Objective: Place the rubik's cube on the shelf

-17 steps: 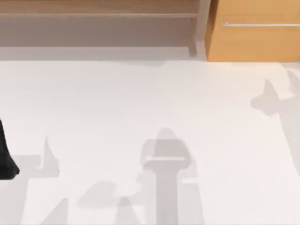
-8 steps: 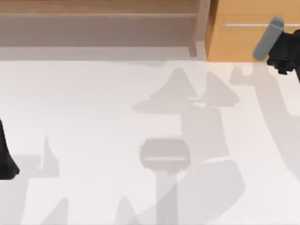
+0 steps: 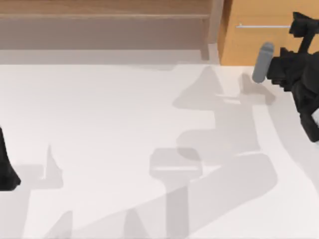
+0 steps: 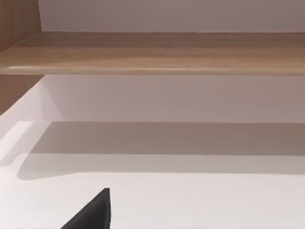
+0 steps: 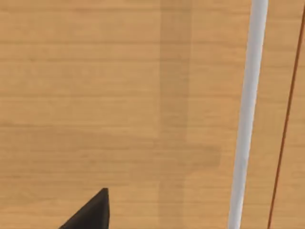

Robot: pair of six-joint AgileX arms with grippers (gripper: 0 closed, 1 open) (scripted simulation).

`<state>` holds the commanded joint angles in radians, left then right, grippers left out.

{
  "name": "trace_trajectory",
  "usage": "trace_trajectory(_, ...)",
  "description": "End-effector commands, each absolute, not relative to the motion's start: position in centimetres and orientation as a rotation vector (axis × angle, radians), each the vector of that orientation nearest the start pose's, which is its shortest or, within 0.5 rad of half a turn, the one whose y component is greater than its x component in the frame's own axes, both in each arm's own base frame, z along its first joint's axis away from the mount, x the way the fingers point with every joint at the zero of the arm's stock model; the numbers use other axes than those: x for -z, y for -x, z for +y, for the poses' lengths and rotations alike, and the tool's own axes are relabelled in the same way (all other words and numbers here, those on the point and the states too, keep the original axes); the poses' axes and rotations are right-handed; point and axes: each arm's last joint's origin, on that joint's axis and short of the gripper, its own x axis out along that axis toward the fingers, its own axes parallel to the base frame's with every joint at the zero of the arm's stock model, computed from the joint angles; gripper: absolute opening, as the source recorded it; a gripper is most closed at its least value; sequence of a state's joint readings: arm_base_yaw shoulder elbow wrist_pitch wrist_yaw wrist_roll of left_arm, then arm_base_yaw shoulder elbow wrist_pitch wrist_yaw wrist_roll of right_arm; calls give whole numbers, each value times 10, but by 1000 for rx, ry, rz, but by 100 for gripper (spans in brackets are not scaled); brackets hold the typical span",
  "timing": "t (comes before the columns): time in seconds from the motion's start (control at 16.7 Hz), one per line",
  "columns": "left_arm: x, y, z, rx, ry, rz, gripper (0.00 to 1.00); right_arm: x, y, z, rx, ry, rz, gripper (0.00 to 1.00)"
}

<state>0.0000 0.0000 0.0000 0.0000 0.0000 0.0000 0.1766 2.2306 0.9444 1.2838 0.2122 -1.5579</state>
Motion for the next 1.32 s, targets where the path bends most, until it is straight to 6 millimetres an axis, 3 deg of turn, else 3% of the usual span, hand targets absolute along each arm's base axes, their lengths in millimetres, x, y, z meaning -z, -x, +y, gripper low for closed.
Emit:
trace_trajectory(0.24,-160,-106,-1,0,0,0,100,-89,-406,67,7,1570,13,100)
trace_trajectory(0.6,-160,-106,-1,0,0,0,100,-89,-429,69,8,1571,8,100)
trace_trajectory(0.84,-160,-106,-1,0,0,0,100,-89,-431,69,8,1571,8,100)
trace_trajectory(1.32,-160,-106,-1,0,0,0,100,-89,-431,69,8,1571,8,40)
